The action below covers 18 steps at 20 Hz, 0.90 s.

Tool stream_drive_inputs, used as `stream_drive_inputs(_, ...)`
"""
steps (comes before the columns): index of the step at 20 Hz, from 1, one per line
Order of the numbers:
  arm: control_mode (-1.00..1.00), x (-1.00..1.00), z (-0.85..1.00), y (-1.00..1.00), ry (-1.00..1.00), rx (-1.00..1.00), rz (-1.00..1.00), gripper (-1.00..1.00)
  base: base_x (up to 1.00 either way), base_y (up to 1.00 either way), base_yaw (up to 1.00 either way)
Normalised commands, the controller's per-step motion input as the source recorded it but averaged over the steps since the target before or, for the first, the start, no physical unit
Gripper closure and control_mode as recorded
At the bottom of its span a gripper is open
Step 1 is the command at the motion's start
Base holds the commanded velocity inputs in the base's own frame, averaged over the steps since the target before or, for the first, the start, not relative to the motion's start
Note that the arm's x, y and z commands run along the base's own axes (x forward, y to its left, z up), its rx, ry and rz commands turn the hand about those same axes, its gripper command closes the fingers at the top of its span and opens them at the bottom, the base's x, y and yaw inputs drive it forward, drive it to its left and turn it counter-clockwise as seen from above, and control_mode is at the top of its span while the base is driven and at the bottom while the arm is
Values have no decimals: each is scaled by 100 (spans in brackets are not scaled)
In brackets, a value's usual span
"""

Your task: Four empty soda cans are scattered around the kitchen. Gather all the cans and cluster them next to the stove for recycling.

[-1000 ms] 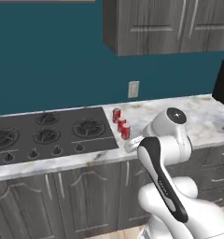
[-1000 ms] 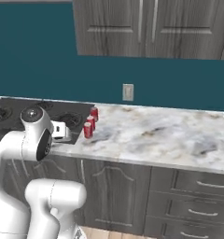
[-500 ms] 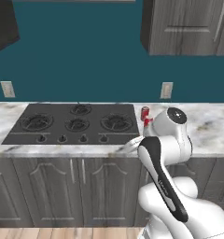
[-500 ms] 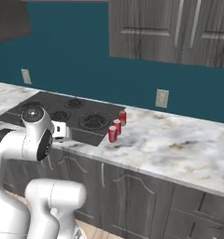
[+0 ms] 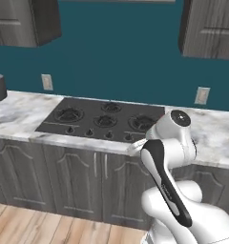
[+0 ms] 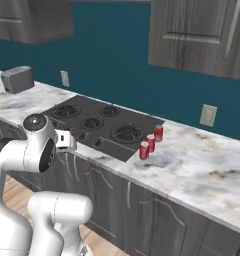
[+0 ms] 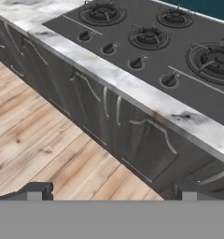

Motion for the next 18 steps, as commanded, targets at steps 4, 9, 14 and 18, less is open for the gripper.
stream_drive_inputs(4,100,0,0,0,0,0,0,-100,13,0,34)
stream_drive_inputs(9,100,0,0,0,0,0,0,-100,21,0,31)
stream_drive_inputs(14,100,0,0,0,0,0,0,-100,25,1,30)
stream_drive_inputs(18,100,0,0,0,0,0,0,-100,30,1,31)
